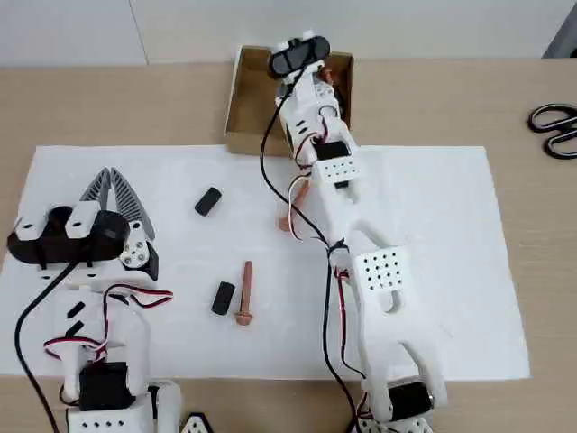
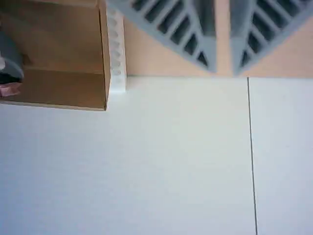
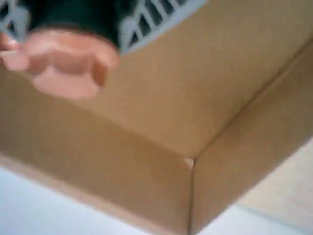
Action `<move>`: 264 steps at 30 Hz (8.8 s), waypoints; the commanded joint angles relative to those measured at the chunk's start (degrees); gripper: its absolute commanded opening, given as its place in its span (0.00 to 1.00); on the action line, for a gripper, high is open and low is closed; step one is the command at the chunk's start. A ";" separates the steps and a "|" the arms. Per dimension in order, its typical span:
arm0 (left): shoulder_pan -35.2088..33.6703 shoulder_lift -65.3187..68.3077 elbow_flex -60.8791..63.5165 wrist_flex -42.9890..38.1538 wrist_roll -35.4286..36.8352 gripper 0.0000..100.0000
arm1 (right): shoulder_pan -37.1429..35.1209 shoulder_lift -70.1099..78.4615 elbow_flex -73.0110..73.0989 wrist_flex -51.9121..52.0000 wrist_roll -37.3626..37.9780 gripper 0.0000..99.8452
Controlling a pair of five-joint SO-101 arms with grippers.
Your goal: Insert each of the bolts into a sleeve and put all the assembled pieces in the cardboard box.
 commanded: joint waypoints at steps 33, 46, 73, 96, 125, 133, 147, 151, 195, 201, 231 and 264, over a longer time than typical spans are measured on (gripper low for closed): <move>-0.53 -0.62 -1.19 -1.58 -0.18 0.01 | -2.51 4.53 -28.75 15.25 6.51 0.14; -0.53 -0.62 -1.19 -1.58 -0.18 0.01 | -6.55 -3.30 -36.22 54.73 6.15 0.14; -0.53 -0.62 -1.27 -1.41 -0.09 0.01 | -18.24 -23.34 -35.96 83.91 -5.45 0.14; -0.09 -0.62 -1.19 -1.32 -0.09 0.01 | -15.60 -61.32 23.56 77.32 -16.44 0.14; -25.93 -14.59 8.31 5.54 2.29 0.01 | -27.47 -34.77 23.56 55.25 -57.76 0.15; -25.93 -14.59 8.48 5.36 2.29 0.01 | -27.38 -33.01 23.56 53.49 -52.04 0.30; -25.93 -14.59 8.48 5.45 2.29 0.01 | -23.69 -27.56 23.47 43.38 -56.00 0.30; -25.85 -14.59 8.48 5.45 2.29 0.01 | -23.69 -26.42 22.86 43.38 -57.14 0.29; -21.19 -14.51 8.40 5.54 2.37 0.01 | -15.43 -48.40 14.51 80.57 -42.11 0.00; -21.19 -14.51 8.48 5.54 2.37 0.01 | -8.92 -50.15 15.47 86.11 -32.00 0.00; -21.10 -14.51 8.57 5.54 2.37 0.01 | 3.03 -32.57 28.57 75.82 -9.23 0.00; -21.10 -14.51 8.48 5.54 2.37 0.01 | 1.71 -32.57 24.44 84.79 -7.74 0.16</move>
